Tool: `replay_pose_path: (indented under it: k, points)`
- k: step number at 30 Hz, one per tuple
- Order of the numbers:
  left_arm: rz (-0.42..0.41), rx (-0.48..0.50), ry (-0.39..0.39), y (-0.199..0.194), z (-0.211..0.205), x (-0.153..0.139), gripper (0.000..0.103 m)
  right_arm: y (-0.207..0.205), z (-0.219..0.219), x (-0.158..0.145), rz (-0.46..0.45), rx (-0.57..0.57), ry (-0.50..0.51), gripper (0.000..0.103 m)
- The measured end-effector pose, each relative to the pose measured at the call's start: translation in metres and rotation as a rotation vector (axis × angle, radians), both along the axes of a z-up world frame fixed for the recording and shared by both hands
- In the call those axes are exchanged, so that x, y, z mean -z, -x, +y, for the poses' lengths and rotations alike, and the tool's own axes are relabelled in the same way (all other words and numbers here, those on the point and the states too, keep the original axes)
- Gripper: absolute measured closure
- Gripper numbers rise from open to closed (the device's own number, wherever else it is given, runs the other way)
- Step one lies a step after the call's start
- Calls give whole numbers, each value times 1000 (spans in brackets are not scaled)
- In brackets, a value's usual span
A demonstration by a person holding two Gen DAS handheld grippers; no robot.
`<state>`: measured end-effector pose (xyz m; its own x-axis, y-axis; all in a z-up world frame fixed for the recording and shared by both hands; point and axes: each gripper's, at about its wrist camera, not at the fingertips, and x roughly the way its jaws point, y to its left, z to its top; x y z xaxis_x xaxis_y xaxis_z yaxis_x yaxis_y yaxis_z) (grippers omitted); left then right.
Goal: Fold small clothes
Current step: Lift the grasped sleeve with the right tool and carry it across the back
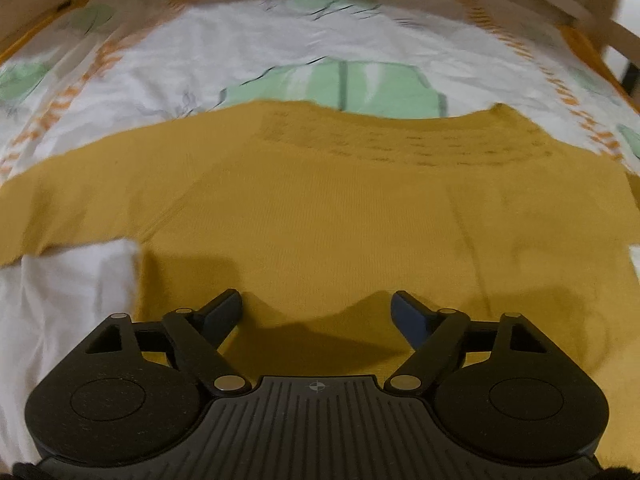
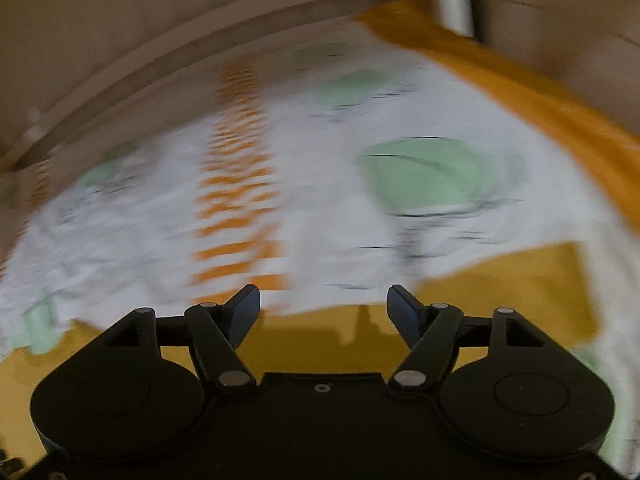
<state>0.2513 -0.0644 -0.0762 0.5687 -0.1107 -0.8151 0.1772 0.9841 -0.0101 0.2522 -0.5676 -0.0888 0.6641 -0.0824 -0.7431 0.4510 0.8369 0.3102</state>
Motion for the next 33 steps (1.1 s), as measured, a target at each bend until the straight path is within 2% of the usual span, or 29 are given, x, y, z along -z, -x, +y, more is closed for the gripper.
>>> replay_pose_path:
  k: [6,15,19,24,25,26,28,29,31,33]
  points:
    - [4,57,4,6,-12,4,21,36,-59,18,109,155,69,29]
    - [15,40,27,0,-8,8,21,60,-98,49,154,322,17,29]
    - [6,41,23,0,-9,10,21,61,-107,59,150,360,-9,29]
    - [1,40,24,0,-9,10,21,51,-109,67,157,334,32,28]
    - [1,41,24,0,-9,10,21,49,-108,68,162,330,36,30]
    - [0,40,25,0,-9,10,21,47,-108,69,171,325,42,41]
    - [3,41,26,-1,-8,10,21,44,-105,67,203,305,64,79]
    - [4,41,27,-1,-8,9,21,44,-105,65,206,302,51,88]
    - [11,39,32,-2,-7,8,21,47,-105,60,197,316,20,88]
    - [18,31,44,-3,-5,5,22,53,-103,46,179,325,47,88]
